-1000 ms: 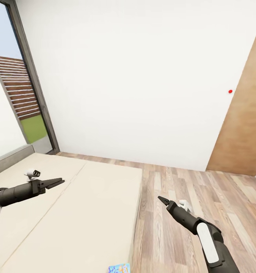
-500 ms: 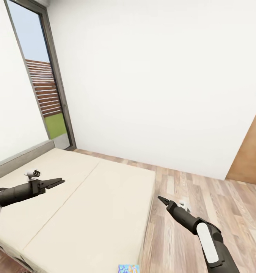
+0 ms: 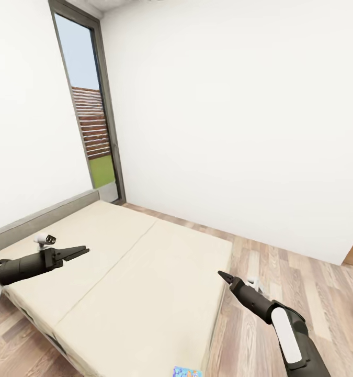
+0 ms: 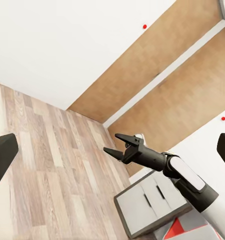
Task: Put all the toys in the child's room - the three board games (two on the bed and one on the table), the two jigsaw puzzles on the table, and the tennis ball on the table - inside the toy box on the table in the child's room.
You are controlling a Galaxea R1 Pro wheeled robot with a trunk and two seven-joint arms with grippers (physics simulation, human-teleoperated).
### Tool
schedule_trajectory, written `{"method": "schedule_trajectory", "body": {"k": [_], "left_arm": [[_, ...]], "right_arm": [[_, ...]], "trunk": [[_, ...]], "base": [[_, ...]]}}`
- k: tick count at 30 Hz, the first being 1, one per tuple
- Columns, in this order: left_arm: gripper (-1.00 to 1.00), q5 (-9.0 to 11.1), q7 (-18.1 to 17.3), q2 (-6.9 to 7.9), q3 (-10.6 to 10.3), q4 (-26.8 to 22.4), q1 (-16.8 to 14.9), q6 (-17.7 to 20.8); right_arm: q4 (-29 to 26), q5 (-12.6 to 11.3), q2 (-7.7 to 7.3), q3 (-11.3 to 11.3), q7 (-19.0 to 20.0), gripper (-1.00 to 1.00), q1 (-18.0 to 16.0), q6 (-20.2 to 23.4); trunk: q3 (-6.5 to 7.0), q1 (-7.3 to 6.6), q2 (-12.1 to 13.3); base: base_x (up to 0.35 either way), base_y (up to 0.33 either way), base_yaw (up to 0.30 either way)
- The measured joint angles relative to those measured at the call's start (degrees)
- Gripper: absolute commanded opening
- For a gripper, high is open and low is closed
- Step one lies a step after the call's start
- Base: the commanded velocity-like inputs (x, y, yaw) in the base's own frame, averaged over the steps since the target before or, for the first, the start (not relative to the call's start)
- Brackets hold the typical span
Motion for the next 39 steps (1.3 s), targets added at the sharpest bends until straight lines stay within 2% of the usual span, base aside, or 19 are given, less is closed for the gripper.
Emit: {"method": "schedule_trajectory", "body": {"k": [18,33,39], "left_arm": [[1.0,0.0,0.0,-0.01,-0.03,0.0,0.0,0.0],[1.0,-0.01,-0.01,-0.03,-0.04,0.02,-0.02,0.0],[1.0,0.0,0.0,-0.02,-0.03,0.01,-0.01,-0.01]], "right_arm": [[0.0,0.0,0.0,0.0,0.0,1.0,0.0,0.0],[-0.02,-0.02,-0.01,-0.01,0.0,1.0,0.01,0.01],[-0.01,-0.04,0.0,0.0,0.0,1.0,0.0,0.01]], "trunk": [[0.55,0.0,0.0],[0.61,0.0,0.0],[0.75,0.0,-0.01]], "base": [[0.0,-0.094,0.263],[0.0,-0.099,0.035],[0.0,-0.151,0.152]]}}
